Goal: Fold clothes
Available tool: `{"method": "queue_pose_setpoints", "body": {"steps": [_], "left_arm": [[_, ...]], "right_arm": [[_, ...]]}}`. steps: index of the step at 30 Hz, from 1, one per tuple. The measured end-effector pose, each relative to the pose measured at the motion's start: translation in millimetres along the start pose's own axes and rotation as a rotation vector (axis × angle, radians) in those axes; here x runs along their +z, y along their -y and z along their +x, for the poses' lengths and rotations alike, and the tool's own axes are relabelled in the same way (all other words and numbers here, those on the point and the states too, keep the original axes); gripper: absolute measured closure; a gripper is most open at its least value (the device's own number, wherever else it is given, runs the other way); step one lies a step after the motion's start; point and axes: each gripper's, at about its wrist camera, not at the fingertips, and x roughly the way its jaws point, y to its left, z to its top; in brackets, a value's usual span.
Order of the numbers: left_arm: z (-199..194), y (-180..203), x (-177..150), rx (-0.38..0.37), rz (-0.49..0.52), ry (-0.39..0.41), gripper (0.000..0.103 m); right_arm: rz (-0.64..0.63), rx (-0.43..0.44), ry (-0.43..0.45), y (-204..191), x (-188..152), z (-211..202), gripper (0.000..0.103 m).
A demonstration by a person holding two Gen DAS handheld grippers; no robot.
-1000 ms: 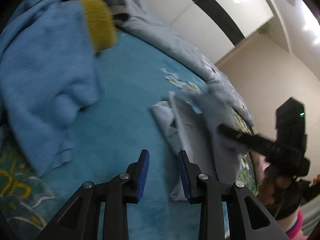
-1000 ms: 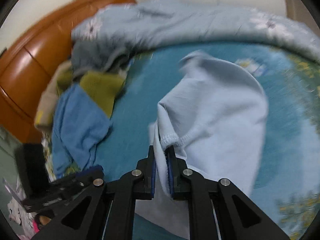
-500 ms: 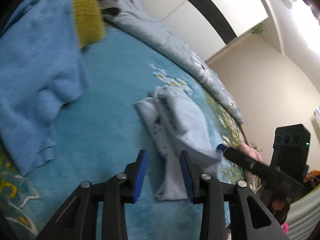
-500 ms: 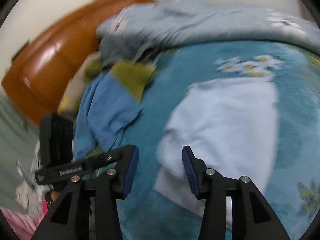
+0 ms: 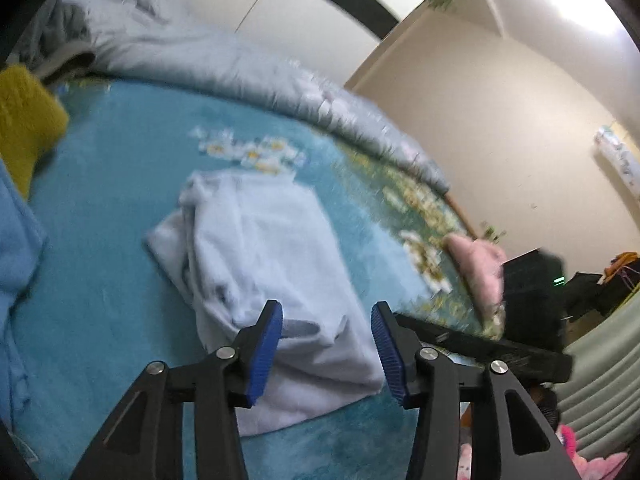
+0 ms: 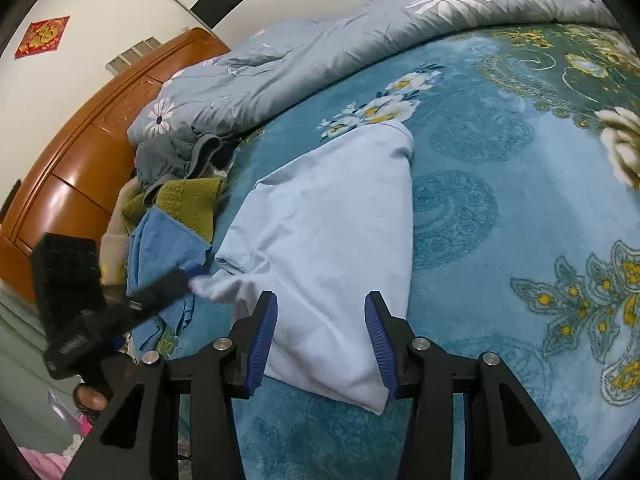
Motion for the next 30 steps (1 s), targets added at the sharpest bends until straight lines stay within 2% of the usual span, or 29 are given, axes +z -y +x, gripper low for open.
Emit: {"method": "queue_pose_setpoints", "body": {"steps": [1, 2, 4, 5, 12, 14, 18, 22, 27, 30], "left_arm": [[2, -3, -4, 0.011, -0.010, -0.011, 0.058], [1, -6, -8, 0.018, -0.016, -0.016, 0.074], [-1, -11, -17, 0.030, -0.028, -0.025, 0.094], [-2, -14, -21, 0.041, -0.032, -0.028, 0.095], [0, -42, -54, 0.127, -0.086, -0.070, 0.096], [0, -49, -58, 0.130, -0.112, -0.072, 0.097], [-13, -48, -56, 0.096, -0.108, -0.036, 0.097], [-38, -47, -49, 0.074, -0.111, 0.044, 0.096], [-56, -58, -46, 0.091, -0.156, 0.089, 0.096], [-61, -66, -48, 0.102, -0.186, 0.094, 0.096]], "right_arm": [[0.001, 0.000, 0.003, 1, 0, -2, 0.056], [0.001, 0.000, 0.006, 3, -1, -4, 0.056], [0.011, 0.000, 0.009, 7, -3, -6, 0.056], [0.019, 0.001, 0.008, 10, -4, -7, 0.056], [0.038, 0.022, -0.008, 17, -11, -4, 0.056], [0.044, 0.022, -0.015, 20, -14, -2, 0.056], [0.064, 0.000, -0.040, 29, -22, 2, 0.055], [0.102, 0.002, -0.064, 41, -30, 6, 0.052], [0.138, 0.089, -0.107, 39, -40, 27, 0.051], [0.157, 0.129, -0.079, 36, -43, 29, 0.040]]}}
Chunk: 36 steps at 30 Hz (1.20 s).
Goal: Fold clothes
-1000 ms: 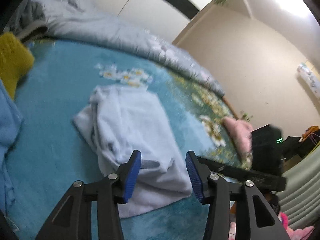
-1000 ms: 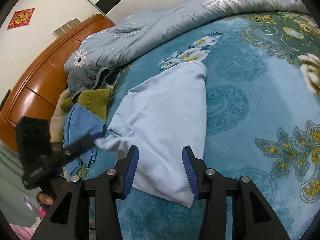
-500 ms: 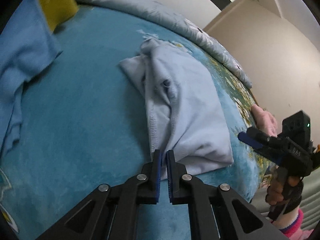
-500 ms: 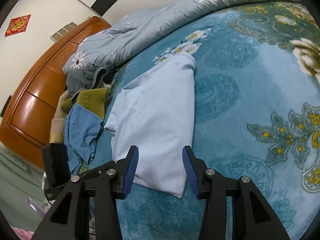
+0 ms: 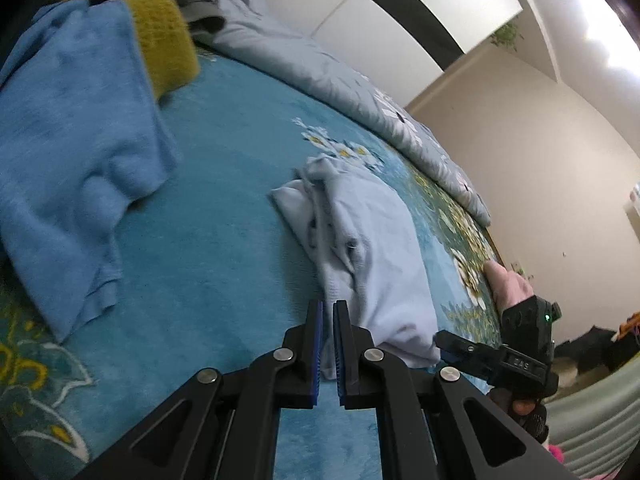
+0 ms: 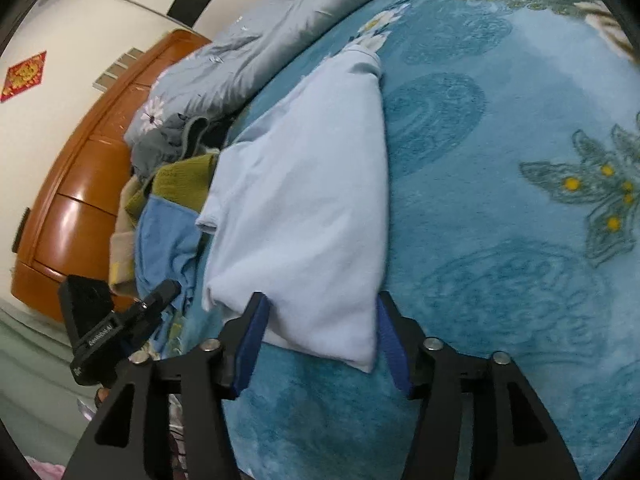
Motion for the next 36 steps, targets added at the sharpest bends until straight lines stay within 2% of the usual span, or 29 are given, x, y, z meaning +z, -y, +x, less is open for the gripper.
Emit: {"method": "queue_pose_setpoints", "body": {"steps": [5, 6, 7, 9, 12, 14, 18, 20, 23, 24, 27, 29, 32, 36], "left_arm": [[-2, -4, 1, 0.007, -0.021, 0.000, 0.096], [-1, -2, 1, 0.006, -0.020, -0.001, 0.096], [1, 1, 0, 0.006, -0.017, -0.003, 0.096], [5, 5, 0, 0.009, -0.009, -0.009, 0.096], [9, 11, 1, 0.010, 0.003, -0.018, 0.095], [12, 16, 3, 0.008, 0.009, -0.025, 0.093], [18, 25, 5, 0.000, 0.032, -0.035, 0.084], [23, 28, 8, 0.000, 0.037, -0.040, 0.080], [31, 32, 15, 0.002, 0.039, -0.044, 0.080], [33, 34, 19, -0.001, 0.038, -0.042, 0.080], [43, 39, 31, -0.024, 0.027, -0.044, 0.072], [54, 45, 37, -0.051, 0.018, -0.055, 0.062], [72, 53, 39, -0.073, 0.015, -0.097, 0.058], [93, 54, 35, -0.061, -0.004, -0.142, 0.057]], "right_arm": [[0.036, 0.065, 0.029, 1, -3, 1, 0.040], [0.051, 0.079, 0.037, 3, -4, 1, 0.045], [0.066, 0.090, 0.044, 5, -4, 0, 0.061], [0.088, 0.084, 0.041, 10, -3, 0, 0.088], [0.092, 0.101, 0.042, 15, 4, -9, 0.094], [0.084, 0.114, 0.046, 18, 10, -18, 0.095], [-0.047, 0.014, 0.071, 20, 43, -61, 0.096], [-0.072, -0.023, 0.076, 27, 57, -77, 0.098], [-0.068, -0.079, 0.123, 47, 78, -103, 0.101], [-0.028, -0.079, 0.144, 58, 84, -113, 0.101], [0.021, -0.046, 0.182, 66, 78, -120, 0.098], [0.010, -0.058, 0.172, 62, 66, -115, 0.098], [0.002, -0.060, 0.155, 57, 46, -102, 0.098], [0.052, -0.023, 0.153, 60, 25, -92, 0.098]]}}
